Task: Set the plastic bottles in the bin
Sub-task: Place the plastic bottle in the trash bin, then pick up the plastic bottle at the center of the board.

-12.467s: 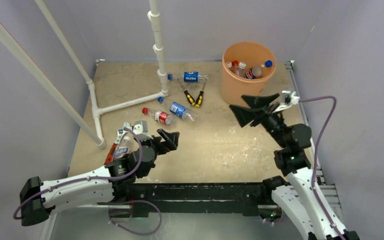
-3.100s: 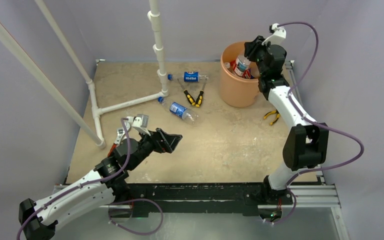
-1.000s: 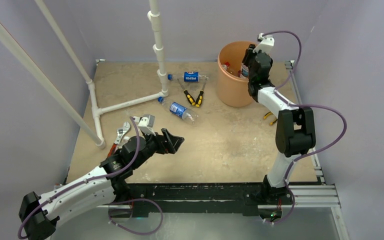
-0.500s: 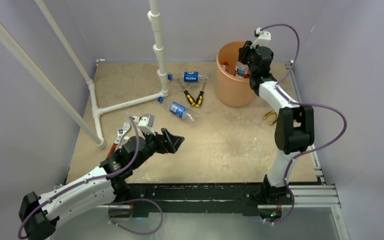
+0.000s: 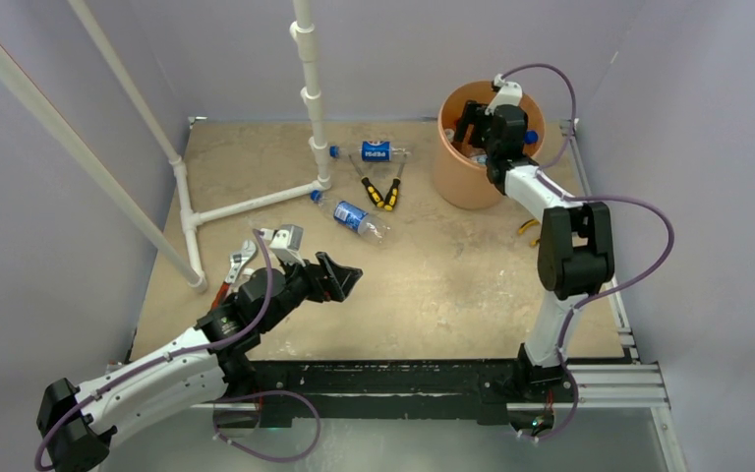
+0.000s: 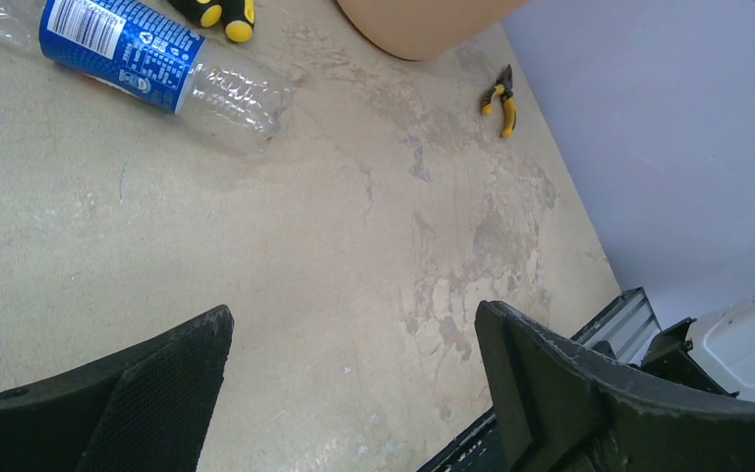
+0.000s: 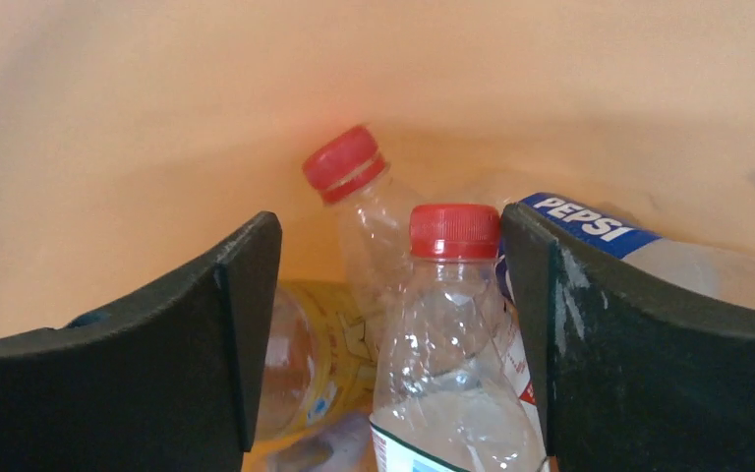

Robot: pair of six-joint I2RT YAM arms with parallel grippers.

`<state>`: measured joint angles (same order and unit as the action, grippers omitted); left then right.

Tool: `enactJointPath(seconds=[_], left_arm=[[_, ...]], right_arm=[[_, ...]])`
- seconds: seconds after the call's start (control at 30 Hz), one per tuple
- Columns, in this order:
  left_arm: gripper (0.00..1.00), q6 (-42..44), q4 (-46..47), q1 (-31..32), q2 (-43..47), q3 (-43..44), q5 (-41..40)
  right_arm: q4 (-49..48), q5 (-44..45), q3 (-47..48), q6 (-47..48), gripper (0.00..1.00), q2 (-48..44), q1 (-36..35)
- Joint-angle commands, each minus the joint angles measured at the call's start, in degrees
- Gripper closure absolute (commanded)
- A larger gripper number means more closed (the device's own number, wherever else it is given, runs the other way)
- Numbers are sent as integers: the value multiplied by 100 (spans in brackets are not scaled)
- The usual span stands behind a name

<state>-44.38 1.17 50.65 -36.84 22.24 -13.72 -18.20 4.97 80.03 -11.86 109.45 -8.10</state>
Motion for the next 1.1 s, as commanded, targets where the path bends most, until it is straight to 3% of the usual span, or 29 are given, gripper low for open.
enactJointPath(seconds=[0.0, 0.33, 0.47, 0.6, 0.73, 0.87, 1.07], left_arm=[[7, -10, 199, 6, 81, 124, 14], [7, -59, 151, 7, 138, 150, 19], [7, -61, 106, 6, 163, 157, -39], [5, -88, -79, 8, 26, 296, -489], [1, -456, -950, 6, -519, 896, -1574], [1, -1206, -1338, 1, -1306, 1407, -2342], [1, -1916, -792, -97, -2515, 1782, -2202]], right_arm=[[193, 35, 98, -176, 15, -292, 10], [914, 80, 1490, -450, 10, -618, 10], [937, 212, 1587, -594, 10, -847, 10], [323, 273, 1137, -851, 10, -1641, -6], [341, -98, 640, -1418, 10, -2739, -156], [178, -951, -659, -1675, 11, -3953, -417], [484, -1679, -2315, -1321, 13, -5279, -1357]])
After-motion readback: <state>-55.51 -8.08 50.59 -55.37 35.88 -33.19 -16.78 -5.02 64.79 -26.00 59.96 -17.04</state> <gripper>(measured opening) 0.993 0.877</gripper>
